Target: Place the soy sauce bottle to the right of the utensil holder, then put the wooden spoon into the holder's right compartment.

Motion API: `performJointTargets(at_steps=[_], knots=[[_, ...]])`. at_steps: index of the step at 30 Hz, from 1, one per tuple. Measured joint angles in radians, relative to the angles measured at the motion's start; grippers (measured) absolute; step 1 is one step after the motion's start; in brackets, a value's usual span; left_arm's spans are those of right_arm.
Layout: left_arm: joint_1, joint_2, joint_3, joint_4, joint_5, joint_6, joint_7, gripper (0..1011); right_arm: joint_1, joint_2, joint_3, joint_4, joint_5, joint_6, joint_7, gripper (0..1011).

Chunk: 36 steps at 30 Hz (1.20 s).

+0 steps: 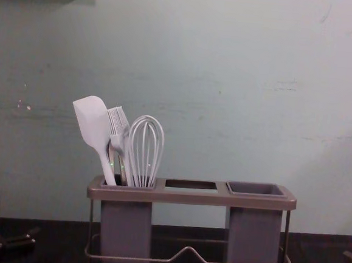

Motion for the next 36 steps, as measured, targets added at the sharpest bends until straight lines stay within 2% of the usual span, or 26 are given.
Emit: performJointTargets(at_steps=[32, 36], knots=[[0.0, 0.0, 0.0, 0.0, 0.0, 0.0, 0.0, 1005, 0.0, 0.0, 0.0, 0.0, 0.0, 0.0, 0.0, 1002], [0.0, 0.0, 0.0, 0.0, 0.0, 0.0, 0.0, 1005, -0.02, 0.009, 0.017, -0.021, -0.007, 0.0, -0.002, 1003]])
